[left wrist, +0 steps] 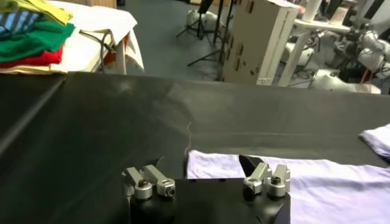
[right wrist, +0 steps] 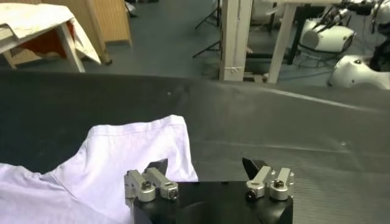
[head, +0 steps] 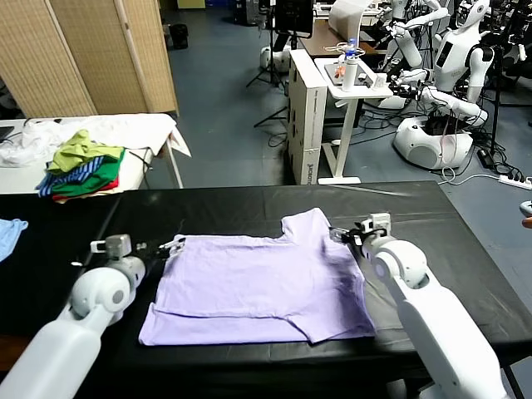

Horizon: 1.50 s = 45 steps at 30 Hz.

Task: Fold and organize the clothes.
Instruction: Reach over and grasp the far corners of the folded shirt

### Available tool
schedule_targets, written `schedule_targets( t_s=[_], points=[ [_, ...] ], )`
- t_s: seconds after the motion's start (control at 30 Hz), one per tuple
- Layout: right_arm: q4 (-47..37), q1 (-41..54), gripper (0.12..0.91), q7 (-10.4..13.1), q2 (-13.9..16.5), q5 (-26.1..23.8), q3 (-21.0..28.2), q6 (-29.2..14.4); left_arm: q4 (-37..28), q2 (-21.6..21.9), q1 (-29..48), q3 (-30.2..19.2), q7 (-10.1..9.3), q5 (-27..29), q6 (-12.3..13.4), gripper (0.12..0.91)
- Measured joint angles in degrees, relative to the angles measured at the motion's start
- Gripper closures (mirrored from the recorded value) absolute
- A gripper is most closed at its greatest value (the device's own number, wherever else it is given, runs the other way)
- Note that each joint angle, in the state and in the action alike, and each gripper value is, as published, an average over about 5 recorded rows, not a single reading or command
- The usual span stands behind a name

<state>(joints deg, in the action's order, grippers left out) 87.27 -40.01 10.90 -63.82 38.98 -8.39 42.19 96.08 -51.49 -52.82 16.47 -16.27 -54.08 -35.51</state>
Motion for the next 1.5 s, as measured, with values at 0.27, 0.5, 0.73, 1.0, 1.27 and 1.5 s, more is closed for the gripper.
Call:
schedule_targets(
  t_s=[0.27,0.5,0.73,1.0,1.27,1.5],
  points=[
    [-2.03,1.18,0.258,-0.65,-0.89,-0.69,0.65,0.0,-3.45,-1.09,2.68,-1.7,0.5,0.59,0.11,0.123],
    [-3.36,1.6,0.433,-0.75,-1.56,-0.81,0.73,-0.04,-4.5,-1.87,2.96,-1.89,0.86,1.11,0.29,0.246],
    [-3.39,1.42,0.664,-0.79,-1.84,-0.89,0.82,-0.06,-4.93,-1.96,2.91,-2.15,2.3,2.22,0.38,0.589],
    [-2.44,0.64,0.883,-1.1,-1.68,-0.96,0.37,-0.12,-4.69,-2.38,2.1,-1.89,2.67,2.76,0.66,0.851],
    [-0.03,-1.3,0.886,-2.52,-0.7,-0.3,-1.29,-6.61,-3.85,-2.37,2.11,-1.49,2.69,2.65,1.05,0.884],
    [4.36,-4.07,0.886,-2.18,0.72,1.15,-3.62,-6.81,-0.67,-1.18,0.09,0.59,2.48,2.25,1.37,0.884]
  ],
)
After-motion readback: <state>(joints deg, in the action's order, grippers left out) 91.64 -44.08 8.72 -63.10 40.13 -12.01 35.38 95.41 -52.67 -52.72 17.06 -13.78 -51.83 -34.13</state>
